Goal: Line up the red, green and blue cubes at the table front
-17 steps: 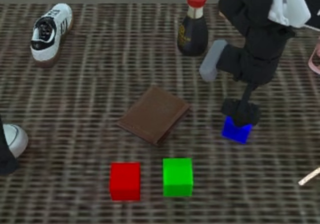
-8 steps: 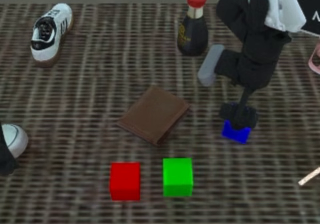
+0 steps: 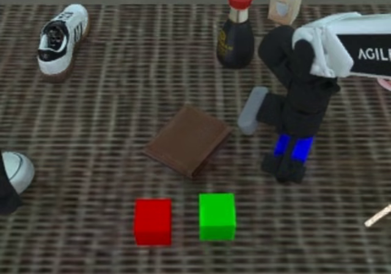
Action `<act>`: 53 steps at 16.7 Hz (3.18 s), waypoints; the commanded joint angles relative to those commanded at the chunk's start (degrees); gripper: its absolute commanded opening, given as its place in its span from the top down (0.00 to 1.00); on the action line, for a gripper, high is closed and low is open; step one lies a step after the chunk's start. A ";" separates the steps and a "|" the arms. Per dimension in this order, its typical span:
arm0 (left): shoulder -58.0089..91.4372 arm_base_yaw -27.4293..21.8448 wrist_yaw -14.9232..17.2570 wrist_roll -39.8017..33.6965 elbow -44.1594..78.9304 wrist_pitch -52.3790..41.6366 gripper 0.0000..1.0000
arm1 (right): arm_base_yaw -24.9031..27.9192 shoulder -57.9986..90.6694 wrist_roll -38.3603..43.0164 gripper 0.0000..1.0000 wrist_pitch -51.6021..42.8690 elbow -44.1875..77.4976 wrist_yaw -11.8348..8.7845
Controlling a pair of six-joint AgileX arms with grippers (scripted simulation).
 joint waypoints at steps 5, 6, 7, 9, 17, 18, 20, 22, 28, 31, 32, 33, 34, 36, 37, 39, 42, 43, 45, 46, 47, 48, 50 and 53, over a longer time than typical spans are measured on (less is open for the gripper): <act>0.00 0.00 0.00 0.00 0.00 0.00 0.00 | 0.00 0.00 0.00 0.15 0.00 0.00 0.00; 0.00 0.00 0.00 0.00 0.00 0.00 0.00 | 0.00 0.00 0.00 0.23 0.00 0.00 0.00; 0.00 0.00 0.00 0.00 0.00 0.00 0.00 | 0.00 0.00 0.00 0.30 0.00 0.00 0.00; 0.00 0.00 0.00 0.00 0.00 0.00 0.00 | 0.00 0.00 0.00 0.45 0.00 0.00 0.00; 0.00 0.00 0.00 0.00 0.00 0.00 0.00 | 0.00 0.00 0.00 1.00 0.00 0.00 0.00; 0.00 0.00 0.00 0.00 0.00 0.00 0.00 | 0.00 0.00 0.00 1.00 0.00 0.00 0.00; 0.00 0.00 0.00 0.00 0.00 0.00 0.00 | 0.00 0.00 0.00 1.00 0.00 0.00 0.00; 0.00 0.00 0.00 0.00 0.00 0.00 0.00 | 0.00 0.00 0.00 1.00 0.00 0.00 0.00; 0.00 0.00 0.00 0.00 0.00 0.00 0.00 | 0.12 -0.81 -0.16 1.00 -2.44 1.98 0.01; 0.00 0.00 0.00 0.00 0.00 0.00 0.00 | 0.22 -2.87 -0.10 1.00 -9.48 6.04 -0.01; 0.00 0.00 0.00 0.00 0.00 0.00 0.00 | 0.27 -3.59 -0.10 1.00 -11.52 7.34 -0.02; 0.00 0.00 0.00 0.00 0.00 0.00 0.00 | 0.32 -4.27 -0.10 1.00 -12.94 8.37 -0.02; 0.00 0.00 0.00 0.00 0.00 0.00 0.00 | 0.34 -4.76 -0.08 1.00 -13.75 8.99 -0.02; 0.00 0.00 0.00 0.00 0.00 0.00 0.00 | 0.35 -4.91 -0.08 1.00 -13.94 9.14 -0.02; 0.00 0.00 0.00 0.00 0.00 0.00 0.00 | 0.35 -4.91 -0.08 1.00 -13.94 9.14 -0.02; 0.00 0.00 0.00 0.00 0.00 0.00 0.00 | 0.22 -4.87 -0.08 1.00 -13.77 8.83 -0.03; 0.00 0.00 0.00 0.00 0.00 0.00 0.00 | 3.39 -8.50 -1.73 1.00 -13.28 4.99 -0.03; 0.00 0.00 0.00 0.00 0.00 0.00 0.00 | 5.02 -10.38 -2.54 1.00 -13.07 2.91 -0.03; 0.00 0.00 0.00 0.00 0.00 0.00 0.00 | 8.66 -14.49 -4.38 1.00 -12.63 -1.68 -0.04; 0.00 0.00 0.00 0.00 0.00 0.00 0.00 | 10.54 -16.63 -5.34 1.00 -12.41 -4.15 -0.04; 0.00 0.00 0.00 0.00 0.00 0.00 0.00 | 12.33 -18.65 -6.24 1.00 -12.18 -6.48 -0.04; 0.00 0.00 0.00 0.00 0.00 0.00 0.00 | 13.93 -20.44 -7.05 1.00 -11.98 -8.45 -0.04; 0.00 0.00 0.00 0.00 0.00 0.00 0.00 | 15.94 -22.59 -8.11 1.00 -11.74 -10.61 -0.03; 0.00 0.00 0.00 0.00 0.00 0.00 0.00 | 16.13 -22.78 -8.22 1.00 -11.72 -10.80 -0.03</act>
